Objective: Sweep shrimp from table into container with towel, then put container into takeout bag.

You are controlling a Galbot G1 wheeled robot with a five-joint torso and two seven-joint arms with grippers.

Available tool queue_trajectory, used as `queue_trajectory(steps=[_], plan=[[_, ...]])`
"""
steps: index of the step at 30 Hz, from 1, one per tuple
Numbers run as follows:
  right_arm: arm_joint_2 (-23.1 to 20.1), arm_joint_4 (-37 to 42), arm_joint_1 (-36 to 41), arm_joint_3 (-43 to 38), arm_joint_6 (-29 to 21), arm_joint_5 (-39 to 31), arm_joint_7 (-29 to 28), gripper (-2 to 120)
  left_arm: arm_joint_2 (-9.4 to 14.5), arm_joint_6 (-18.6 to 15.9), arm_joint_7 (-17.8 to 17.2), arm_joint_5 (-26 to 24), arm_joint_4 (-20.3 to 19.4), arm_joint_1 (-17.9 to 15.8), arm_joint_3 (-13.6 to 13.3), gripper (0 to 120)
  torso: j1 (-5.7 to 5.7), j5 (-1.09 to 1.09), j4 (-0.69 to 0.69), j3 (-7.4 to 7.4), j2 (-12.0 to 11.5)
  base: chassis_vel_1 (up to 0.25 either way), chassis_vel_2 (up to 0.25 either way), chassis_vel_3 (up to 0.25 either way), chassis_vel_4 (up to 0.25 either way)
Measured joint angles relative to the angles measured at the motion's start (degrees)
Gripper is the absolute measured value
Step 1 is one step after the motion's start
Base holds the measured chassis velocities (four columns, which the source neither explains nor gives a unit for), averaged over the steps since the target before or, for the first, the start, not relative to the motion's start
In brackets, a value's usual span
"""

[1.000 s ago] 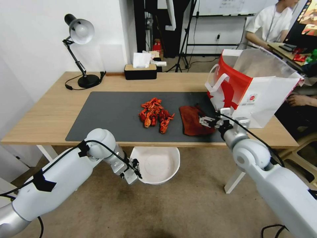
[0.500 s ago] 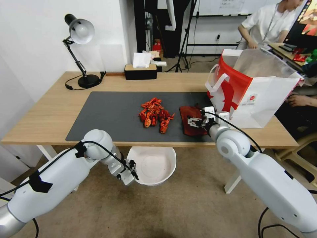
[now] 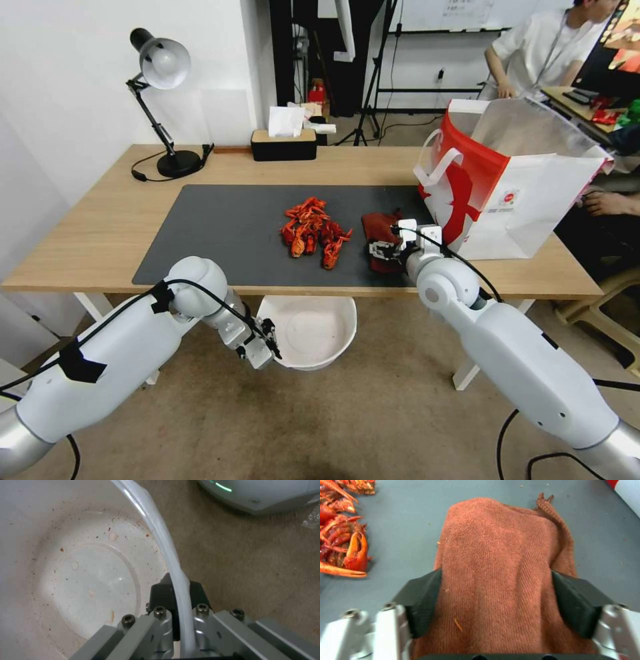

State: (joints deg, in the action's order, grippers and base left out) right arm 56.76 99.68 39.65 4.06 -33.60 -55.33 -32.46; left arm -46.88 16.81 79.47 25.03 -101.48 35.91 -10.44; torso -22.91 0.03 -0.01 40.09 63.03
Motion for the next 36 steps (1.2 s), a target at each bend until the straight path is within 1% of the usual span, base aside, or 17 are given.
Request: queue_trajectory(steps=[1,7,8,10,11,12,14,15,18,19,21,22,24,25,27,33,36], plan=[[0.0,0.0,0.0,0.0,0.0,0.0,0.0,73,0.0,0.0,0.0,0.0,0.0,0.0,0.0,0,0.0,0.0,0.0,0.0,0.0,0.0,0.0,0.0,0.0],[-0.41,0.39,0.76,-0.42,0.43,-0.16,-0.01,48,-0.06,0.0,-0.2,-0.05,-0.1,0.2,0.0,0,0.0,-0.02,0.01,0.0,0.0,0.0,0.0,0.0,0.0],[-0.41,0.39,0.76,-0.42,0.43,-0.16,-0.01,48,-0.06,0.0,-0.2,-0.05,-0.1,0.2,0.0,0,0.0,-0.02,0.01,0.0,0.0,0.0,0.0,0.0,0.0],[-0.94,0.93,1.22,-0.49,1.05,-0.13,0.22,39,-0.07,0.0,-0.34,-0.05,-0.07,0.23,0.0,0,0.0,-0.03,0.02,0.0,0.0,0.0,0.0,0.0,0.0],[-0.94,0.93,1.22,-0.49,1.05,-0.13,0.22,39,-0.07,0.0,-0.34,-0.05,-0.07,0.23,0.0,0,0.0,-0.03,0.02,0.0,0.0,0.0,0.0,0.0,0.0],[-1.2,1.2,1.51,-0.54,1.31,0.23,0.43,32,-0.07,0.0,-0.43,-0.08,-0.05,0.3,0.0,0,0.0,-0.04,0.03,0.0,0.0,0.0,0.0,0.0,0.0],[-1.77,1.61,2.2,-0.7,2.16,2.54,1.83,22,-0.07,0.0,-0.59,-0.09,-0.03,0.54,0.01,0,0.0,-0.06,0.03,0.02,-0.01,0.0,0.0,0.0,0.0],[-1.77,1.61,2.2,-0.7,2.16,2.54,1.83,22,-0.07,0.0,-0.59,-0.09,-0.03,0.54,0.01,0,0.0,-0.06,0.03,0.02,-0.01,0.0,0.0,0.0,0.0],[-3.29,1.79,2.32,-0.89,6.05,7.99,8.02,10,0.2,0.0,-0.98,-0.09,-0.28,1.04,0.38,0,0.0,-0.05,0.01,0.03,-0.01,0.0,0.0,0.0,0.0],[-3.29,1.79,2.32,-0.89,6.05,7.99,8.02,10,0.2,0.0,-0.98,-0.09,-0.28,1.04,0.38,0,0.0,-0.05,0.01,0.03,-0.01,0.0,0.0,0.0,0.0],[-4.35,0.53,0.4,-0.52,11.11,12.55,13.36,8,0.43,0.0,-1.14,-0.07,-0.44,1.33,0.71,0,-0.01,-0.02,0.02,0.02,-0.01,0.0,0.0,0.0,0.0],[-4.35,0.53,0.4,-0.52,11.11,12.55,13.36,8,0.43,0.0,-1.14,-0.07,-0.44,1.33,0.71,0,-0.01,-0.02,0.02,0.02,-0.01,0.0,0.0,0.0,0.0],[-5.33,-2.83,-3.92,2.11,16.16,18.8,19.33,8,0.67,0.06,-1.56,0.02,-0.45,1.61,1.09,0,-0.01,-0.03,0.02,0.02,-0.01,0.0,0.0,0.0,0.0],[-5.33,-2.83,-3.92,2.11,16.16,18.8,19.33,8,0.67,0.06,-1.56,0.02,-0.45,1.61,1.09,0,-0.01,-0.03,0.02,0.02,-0.01,0.0,0.0,0.0,0.0],[-5.96,-8.41,-10.23,6.37,19.32,23.38,23.98,8,0.98,0.09,-2.07,-0.02,-0.35,1.57,1.26,0,-0.01,0.01,0.04,0.02,-0.01,0.0,0.0,0.0,0.0],[-5.93,-16.57,-17.99,14.76,22.58,25.61,28.11,8,1.26,0.27,-2.19,0.05,-0.26,1.24,1.23,0,-0.02,-0.03,0.01,0.02,-0.01,0.0,0.0,0.0,0.0],[-3.99,-22.04,-24.65,21.74,23.81,25.6,29.57,8,1.22,0.64,-2.4,0.62,-0.07,1.22,1.2,0,-0.02,-0.04,0.01,0.02,-0.01,0.0,0.0,0.0,0.0]])
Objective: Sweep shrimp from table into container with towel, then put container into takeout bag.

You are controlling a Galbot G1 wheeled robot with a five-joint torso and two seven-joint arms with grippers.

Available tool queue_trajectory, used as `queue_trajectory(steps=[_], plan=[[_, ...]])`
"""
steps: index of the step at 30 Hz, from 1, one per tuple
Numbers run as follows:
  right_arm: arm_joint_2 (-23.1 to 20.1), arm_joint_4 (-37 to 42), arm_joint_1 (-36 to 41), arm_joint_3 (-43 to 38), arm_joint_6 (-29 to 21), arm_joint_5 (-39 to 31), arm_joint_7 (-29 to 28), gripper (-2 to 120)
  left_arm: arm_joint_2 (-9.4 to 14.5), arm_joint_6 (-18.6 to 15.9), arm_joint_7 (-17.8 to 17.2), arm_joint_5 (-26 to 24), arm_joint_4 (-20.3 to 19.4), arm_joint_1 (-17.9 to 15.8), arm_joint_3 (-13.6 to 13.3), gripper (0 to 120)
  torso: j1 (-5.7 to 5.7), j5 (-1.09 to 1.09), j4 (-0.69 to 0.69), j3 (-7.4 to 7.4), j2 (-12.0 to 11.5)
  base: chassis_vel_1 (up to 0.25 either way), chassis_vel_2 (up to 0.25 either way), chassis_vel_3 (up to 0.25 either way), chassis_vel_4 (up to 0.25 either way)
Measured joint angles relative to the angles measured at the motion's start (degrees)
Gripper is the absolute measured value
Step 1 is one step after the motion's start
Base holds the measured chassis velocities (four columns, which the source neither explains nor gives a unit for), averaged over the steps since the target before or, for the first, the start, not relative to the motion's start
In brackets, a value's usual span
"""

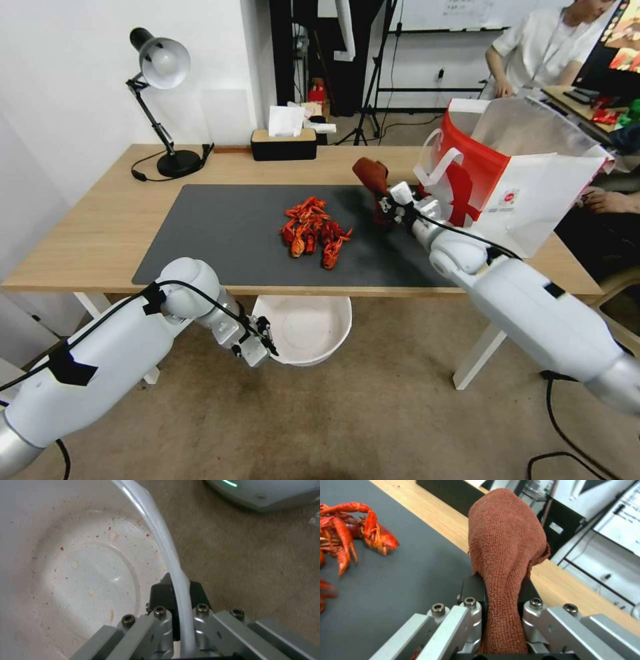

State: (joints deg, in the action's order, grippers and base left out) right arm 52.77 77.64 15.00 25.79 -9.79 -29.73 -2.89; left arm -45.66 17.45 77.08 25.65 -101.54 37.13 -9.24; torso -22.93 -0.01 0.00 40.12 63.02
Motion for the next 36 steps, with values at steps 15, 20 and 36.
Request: queue_trajectory(steps=[15,20,36], plan=[[8.72,-16.54,-9.2,8.07,4.18,-1.82,10.14,8,0.3,1.1,-0.86,0.94,-0.04,-0.01,0.3,0,0.01,0.0,0.01,0.0,0.0,0.0,0.0,0.0,0.0],[8.51,-17.71,-9.08,8.71,6.21,-1.82,13.08,8,0.22,2.22,-0.61,0.81,0.33,-0.73,-1.61,0,0.01,0.01,-0.01,-0.01,0.0,0.0,0.0,0.0,0.0],[7.05,-13.65,-8.61,11.19,6.45,-2.17,14.98,8,-2.61,1.82,0.98,-2.36,5.77,-8.43,-8.43,0,0.01,0.01,0.0,-0.01,0.0,0.0,0.0,0.0,0.0]])
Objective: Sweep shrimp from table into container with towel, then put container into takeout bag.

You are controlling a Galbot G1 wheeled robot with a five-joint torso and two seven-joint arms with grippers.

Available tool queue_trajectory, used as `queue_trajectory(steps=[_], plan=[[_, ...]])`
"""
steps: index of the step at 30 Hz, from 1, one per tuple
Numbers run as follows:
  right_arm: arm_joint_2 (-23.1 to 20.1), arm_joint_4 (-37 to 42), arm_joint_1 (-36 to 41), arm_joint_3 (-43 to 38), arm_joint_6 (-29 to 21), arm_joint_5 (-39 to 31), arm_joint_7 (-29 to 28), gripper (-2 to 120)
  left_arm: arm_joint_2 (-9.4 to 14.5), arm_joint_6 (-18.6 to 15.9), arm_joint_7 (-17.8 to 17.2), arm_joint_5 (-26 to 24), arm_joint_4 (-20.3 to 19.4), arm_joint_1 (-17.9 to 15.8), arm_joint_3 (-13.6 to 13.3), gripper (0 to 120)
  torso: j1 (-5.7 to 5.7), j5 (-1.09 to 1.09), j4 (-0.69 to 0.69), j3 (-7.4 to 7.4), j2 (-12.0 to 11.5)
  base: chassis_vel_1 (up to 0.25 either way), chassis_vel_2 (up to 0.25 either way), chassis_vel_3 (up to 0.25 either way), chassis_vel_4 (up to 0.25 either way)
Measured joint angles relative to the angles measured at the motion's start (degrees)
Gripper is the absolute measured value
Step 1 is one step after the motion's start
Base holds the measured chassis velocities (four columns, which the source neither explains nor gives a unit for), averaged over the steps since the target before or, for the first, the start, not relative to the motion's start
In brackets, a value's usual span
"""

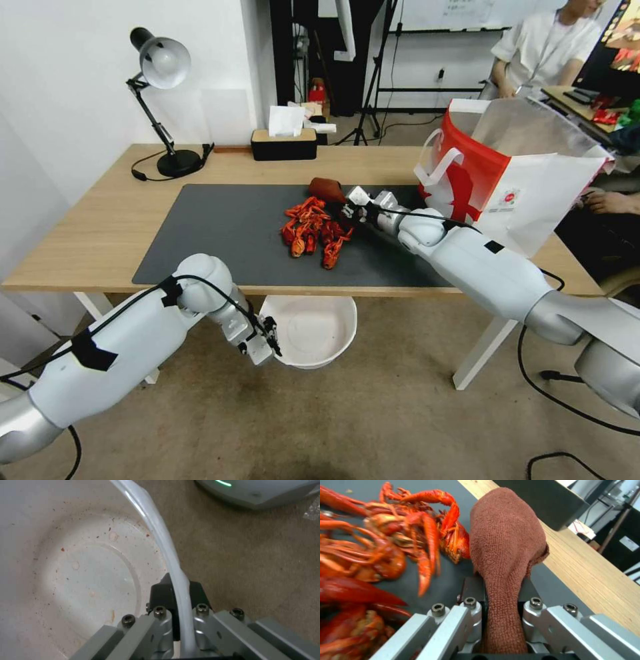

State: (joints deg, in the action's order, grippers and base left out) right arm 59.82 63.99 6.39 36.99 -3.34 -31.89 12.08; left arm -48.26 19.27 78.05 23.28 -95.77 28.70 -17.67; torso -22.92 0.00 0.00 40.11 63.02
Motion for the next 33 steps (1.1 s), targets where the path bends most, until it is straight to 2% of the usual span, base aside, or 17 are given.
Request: queue_trajectory(steps=[7,15,25,33], plan=[[-1.44,3.35,0.9,0.8,-1.2,-0.06,0.54,8,-1.06,-0.25,-0.06,-1.08,2.54,-2.55,-1.87,0,0.0,0.0,0.0,0.0,0.0,0.0,0.0,0.0,0.0],[-3.1,6.16,2.57,0.99,-1.37,-0.08,0.71,8,-0.69,-0.26,-0.19,-1.64,2.74,-2.99,-2.04,0,0.01,0.0,0.01,0.0,0.0,0.0,0.0,0.0,0.0],[-8.68,12.48,3.73,2.21,-1.25,-1.08,1.49,8,-1.15,-0.56,-0.64,-2.14,2.76,-3.54,-1.74,0,0.01,0.0,-0.01,-0.01,0.0,0.0,0.0,0.0,0.0],[-11.36,16.36,5.22,2.18,-1.25,-1.16,1.5,8,-1.02,-1.46,-0.92,-3.67,2.72,-3.26,-1.92,0,0.02,0.0,0.0,-0.01,0.02,0.0,0.0,0.0,0.0]])
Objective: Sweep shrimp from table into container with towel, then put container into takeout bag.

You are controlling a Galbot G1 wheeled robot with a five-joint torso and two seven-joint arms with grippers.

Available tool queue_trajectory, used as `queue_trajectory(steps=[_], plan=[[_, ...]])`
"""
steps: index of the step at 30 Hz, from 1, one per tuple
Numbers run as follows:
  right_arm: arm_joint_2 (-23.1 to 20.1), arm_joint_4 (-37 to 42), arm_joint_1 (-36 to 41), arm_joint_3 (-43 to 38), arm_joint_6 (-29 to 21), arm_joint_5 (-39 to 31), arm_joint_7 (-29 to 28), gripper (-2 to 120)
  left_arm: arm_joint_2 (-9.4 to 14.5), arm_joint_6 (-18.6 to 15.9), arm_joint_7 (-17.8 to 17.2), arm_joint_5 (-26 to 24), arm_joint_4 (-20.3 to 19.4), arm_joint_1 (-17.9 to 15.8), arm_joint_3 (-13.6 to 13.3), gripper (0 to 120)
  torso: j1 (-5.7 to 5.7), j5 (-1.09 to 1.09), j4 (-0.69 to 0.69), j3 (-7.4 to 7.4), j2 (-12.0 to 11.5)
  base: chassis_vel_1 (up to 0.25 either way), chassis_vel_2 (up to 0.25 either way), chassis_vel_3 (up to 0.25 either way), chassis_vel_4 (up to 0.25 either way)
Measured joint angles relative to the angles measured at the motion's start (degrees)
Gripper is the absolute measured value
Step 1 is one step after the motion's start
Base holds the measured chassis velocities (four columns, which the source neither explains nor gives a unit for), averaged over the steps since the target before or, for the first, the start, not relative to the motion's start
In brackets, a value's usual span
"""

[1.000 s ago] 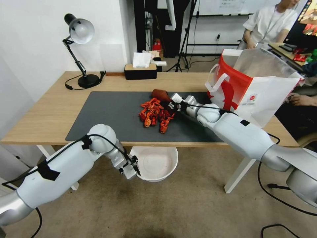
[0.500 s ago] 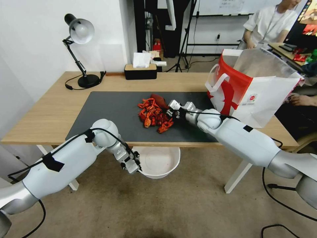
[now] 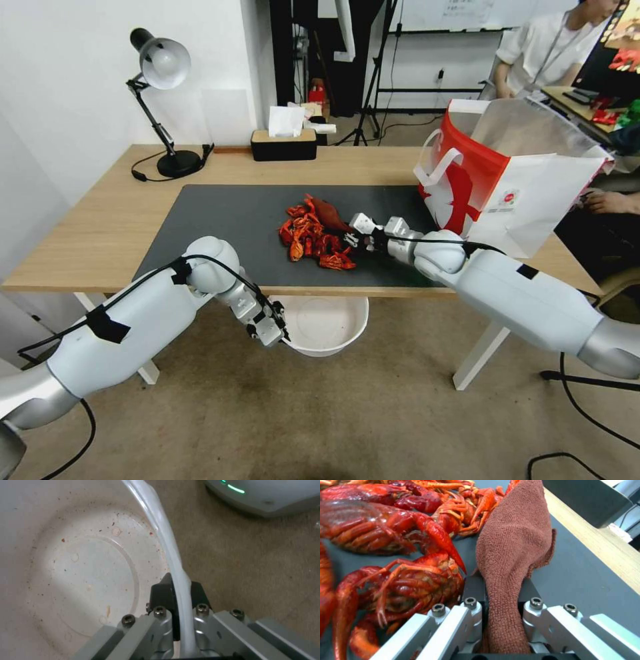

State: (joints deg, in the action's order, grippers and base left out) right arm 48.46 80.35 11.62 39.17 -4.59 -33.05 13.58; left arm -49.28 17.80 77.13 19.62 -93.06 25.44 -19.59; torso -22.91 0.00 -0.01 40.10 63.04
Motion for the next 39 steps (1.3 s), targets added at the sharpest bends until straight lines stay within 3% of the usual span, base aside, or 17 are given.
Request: queue_trajectory(steps=[20,39], plan=[[-5.17,9.34,3.35,-0.28,-0.58,0.22,0.84,8,0.06,-0.36,-0.61,-0.65,0.2,-0.16,0.03,0,-0.01,-0.01,0.01,0.01,0.0,0.0,0.0,0.0,0.0],[-10.16,17.35,12.15,-6.12,-0.57,1.81,1.31,8,-0.27,-0.6,-0.65,-0.68,0.26,-0.3,0.02,0,-0.01,-0.01,0.0,0.0,-0.01,0.0,0.0,0.0,0.0]])
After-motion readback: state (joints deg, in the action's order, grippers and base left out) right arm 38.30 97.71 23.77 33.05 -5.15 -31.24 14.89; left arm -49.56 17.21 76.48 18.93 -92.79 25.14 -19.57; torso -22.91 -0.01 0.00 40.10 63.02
